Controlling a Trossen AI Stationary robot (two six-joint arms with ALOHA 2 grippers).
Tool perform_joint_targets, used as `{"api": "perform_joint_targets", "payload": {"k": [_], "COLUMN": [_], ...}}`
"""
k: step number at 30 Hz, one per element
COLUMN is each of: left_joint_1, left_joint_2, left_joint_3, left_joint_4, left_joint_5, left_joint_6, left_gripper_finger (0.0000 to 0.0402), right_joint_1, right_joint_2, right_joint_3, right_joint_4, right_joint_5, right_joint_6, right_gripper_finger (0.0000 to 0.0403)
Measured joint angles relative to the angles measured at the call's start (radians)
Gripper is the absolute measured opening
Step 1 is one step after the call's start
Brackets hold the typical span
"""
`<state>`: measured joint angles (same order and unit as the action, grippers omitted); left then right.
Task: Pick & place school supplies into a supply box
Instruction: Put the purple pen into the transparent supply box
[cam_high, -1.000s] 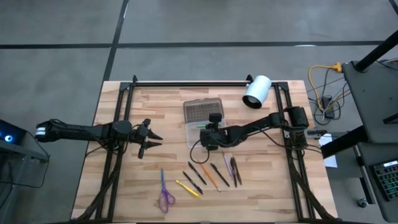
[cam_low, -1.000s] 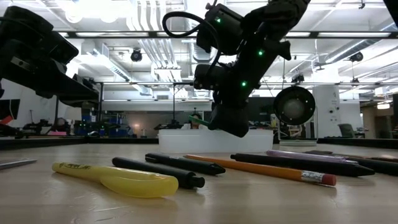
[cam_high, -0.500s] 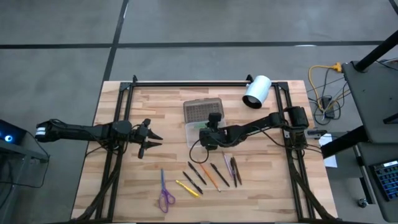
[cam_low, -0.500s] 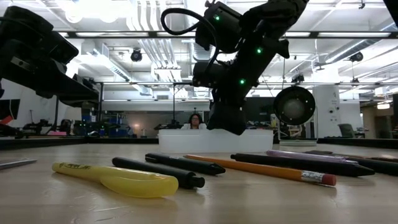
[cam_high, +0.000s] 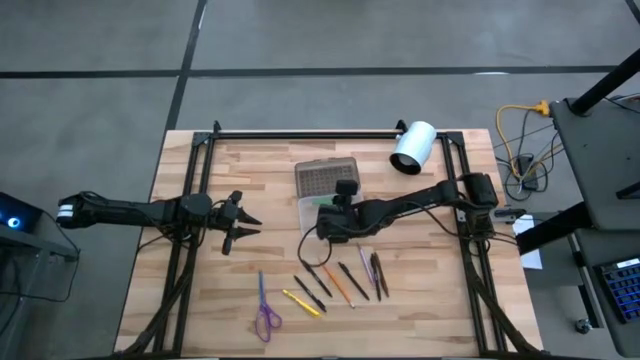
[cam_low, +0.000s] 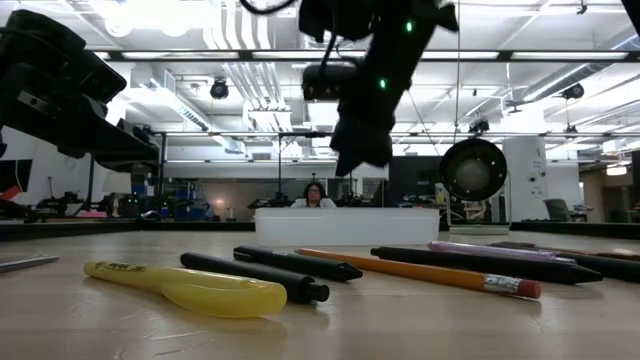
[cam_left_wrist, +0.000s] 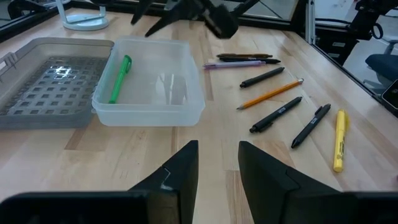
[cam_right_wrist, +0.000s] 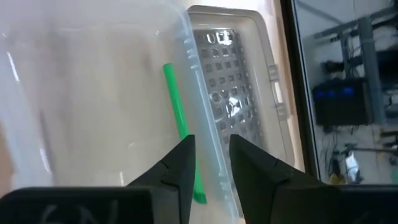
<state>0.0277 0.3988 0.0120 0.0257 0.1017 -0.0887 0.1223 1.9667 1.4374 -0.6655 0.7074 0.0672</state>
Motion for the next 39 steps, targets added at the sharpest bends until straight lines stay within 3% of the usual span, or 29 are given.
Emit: {"api": "perform_joint_targets", "payload": {"k": [6,12,20,27,39], "left_joint_1": [0.000,0.000,0.000,0.000,0.000], "left_joint_2": [0.000,0.000,0.000,0.000,0.000], "left_joint_3": [0.000,0.000,0.000,0.000,0.000], "left_joint_4": [0.000,0.000,0.000,0.000,0.000], "left_joint_5": [0.000,0.000,0.000,0.000,0.000], "left_joint_6": [0.000,0.000,0.000,0.000,0.000], "left_gripper_finger": [0.0099,0.0099,0.0099,0.0099,0.0099], "right_joint_1": [0.033,0.072,0.117,0.133,0.171], "right_joint_2": [0.000,0.000,0.000,0.000,0.000], "right_joint_3": [0.102,0.151,0.202,0.223,0.215], "right_joint_4": [-0.142,-0.155,-0.187,-0.191,-0.196], "right_joint_5": [-0.001,-0.031,-0.332,-0.613,-0.622], "right_joint_6": [0.219,0.277,0.343,0.551,0.761], "right_gripper_finger": [0.0080,0.0073,0.0078,0.0081,0.0069]}}
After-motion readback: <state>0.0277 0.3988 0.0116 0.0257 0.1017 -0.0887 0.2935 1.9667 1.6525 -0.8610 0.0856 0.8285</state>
